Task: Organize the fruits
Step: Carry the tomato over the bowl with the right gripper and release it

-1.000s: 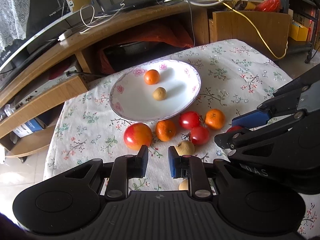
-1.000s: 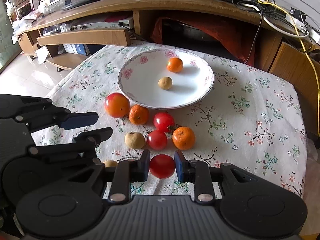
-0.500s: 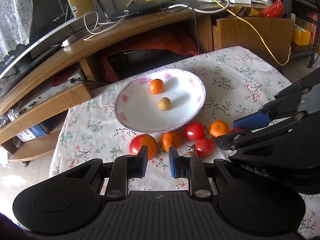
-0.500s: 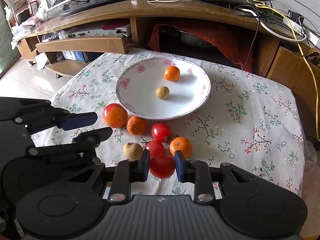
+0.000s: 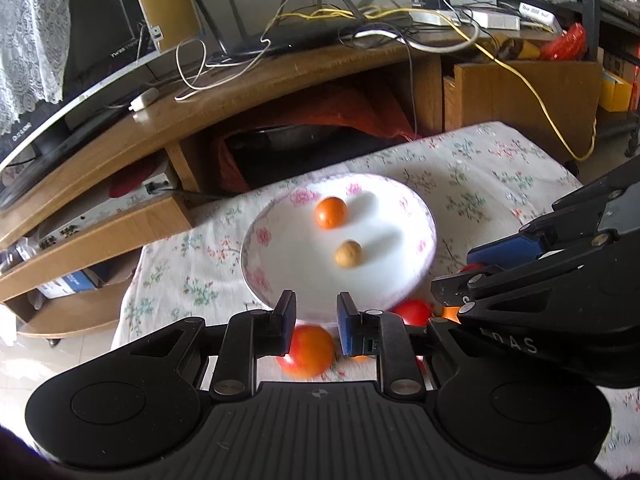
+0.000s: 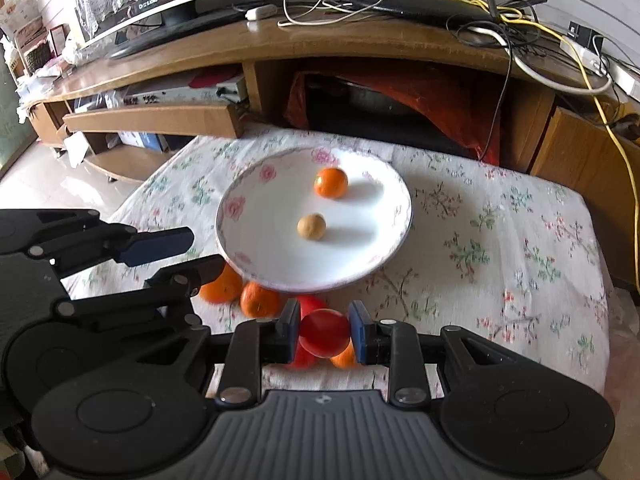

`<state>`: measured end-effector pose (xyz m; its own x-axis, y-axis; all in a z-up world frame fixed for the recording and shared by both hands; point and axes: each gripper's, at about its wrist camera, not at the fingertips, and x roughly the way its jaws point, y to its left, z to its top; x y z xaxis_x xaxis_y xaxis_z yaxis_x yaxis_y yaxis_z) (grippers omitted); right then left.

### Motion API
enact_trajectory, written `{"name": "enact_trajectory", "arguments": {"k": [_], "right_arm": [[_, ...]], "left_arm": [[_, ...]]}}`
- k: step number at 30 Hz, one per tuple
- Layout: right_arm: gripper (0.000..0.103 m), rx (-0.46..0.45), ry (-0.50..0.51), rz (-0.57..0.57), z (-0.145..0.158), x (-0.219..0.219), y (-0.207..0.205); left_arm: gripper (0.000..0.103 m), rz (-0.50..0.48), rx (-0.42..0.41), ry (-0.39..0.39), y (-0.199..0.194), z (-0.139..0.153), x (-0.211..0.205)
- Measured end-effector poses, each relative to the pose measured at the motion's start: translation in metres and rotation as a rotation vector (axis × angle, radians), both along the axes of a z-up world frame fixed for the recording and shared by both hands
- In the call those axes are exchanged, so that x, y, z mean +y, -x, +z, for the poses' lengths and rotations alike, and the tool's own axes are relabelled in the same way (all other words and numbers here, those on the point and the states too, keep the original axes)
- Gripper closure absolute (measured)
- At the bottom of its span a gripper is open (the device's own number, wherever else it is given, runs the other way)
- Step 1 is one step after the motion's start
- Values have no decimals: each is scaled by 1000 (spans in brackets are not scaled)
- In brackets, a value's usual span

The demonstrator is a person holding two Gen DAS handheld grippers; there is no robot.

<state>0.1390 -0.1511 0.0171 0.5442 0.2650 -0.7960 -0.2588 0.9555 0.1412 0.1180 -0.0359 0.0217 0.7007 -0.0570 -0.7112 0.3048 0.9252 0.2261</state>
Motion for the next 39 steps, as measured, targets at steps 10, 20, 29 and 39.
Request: {"name": "enact_trajectory", "arguments": {"k": [10,20,29,39], "right_arm": [[84,8,-22,-1,-9,1,-42],[84,47,-64,-10,-32,-2,-72],[83,52,-70,-4,-44,1,-78],[83,51,-78,-12,-42,-2,-77]], "left_arm": [[83,51,75,86,-43,-12,6],[84,78,125,96,-69,-30,7],[71,119,184,134,-79,-40,18],[65,137,201,167,-81,-39,23]]}}
